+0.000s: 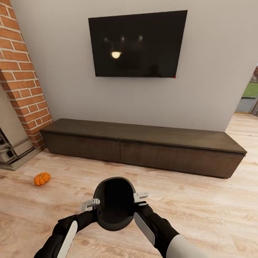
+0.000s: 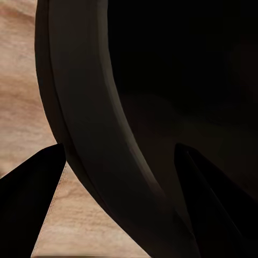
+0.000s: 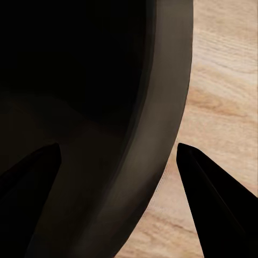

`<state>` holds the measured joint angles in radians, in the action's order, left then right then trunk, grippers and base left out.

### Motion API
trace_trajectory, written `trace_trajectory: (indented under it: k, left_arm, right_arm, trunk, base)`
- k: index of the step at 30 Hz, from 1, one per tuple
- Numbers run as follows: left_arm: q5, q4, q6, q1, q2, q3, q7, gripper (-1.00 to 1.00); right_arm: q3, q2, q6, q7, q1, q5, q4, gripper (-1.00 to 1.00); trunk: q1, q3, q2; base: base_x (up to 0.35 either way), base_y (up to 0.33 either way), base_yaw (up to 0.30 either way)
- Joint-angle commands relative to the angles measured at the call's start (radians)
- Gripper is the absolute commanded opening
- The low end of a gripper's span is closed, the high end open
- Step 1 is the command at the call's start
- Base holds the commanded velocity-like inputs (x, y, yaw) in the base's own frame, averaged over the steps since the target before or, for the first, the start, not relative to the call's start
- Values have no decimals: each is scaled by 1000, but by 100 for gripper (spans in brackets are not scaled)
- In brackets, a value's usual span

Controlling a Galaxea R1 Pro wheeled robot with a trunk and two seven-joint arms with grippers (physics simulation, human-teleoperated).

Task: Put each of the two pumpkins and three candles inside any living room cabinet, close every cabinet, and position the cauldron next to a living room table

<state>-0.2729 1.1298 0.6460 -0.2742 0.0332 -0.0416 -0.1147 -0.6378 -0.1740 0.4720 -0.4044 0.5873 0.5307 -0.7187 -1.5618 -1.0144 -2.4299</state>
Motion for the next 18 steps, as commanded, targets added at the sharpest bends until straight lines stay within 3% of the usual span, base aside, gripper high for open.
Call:
trace_trajectory:
  k: [1,18]
  left_arm:
    - [2,1,0,0,0,-2,0,-100]
    - [2,1,0,0,0,-2,0,-100]
  right_arm:
    - [1,0,-7,4,0,12,-27,-100]
    - [1,0,-7,4,0,12,-27,-100]
  trunk:
    - [0,-1,0]
    - [0,-23,0]
  base:
    - [0,0,195]
    - [0,0,195]
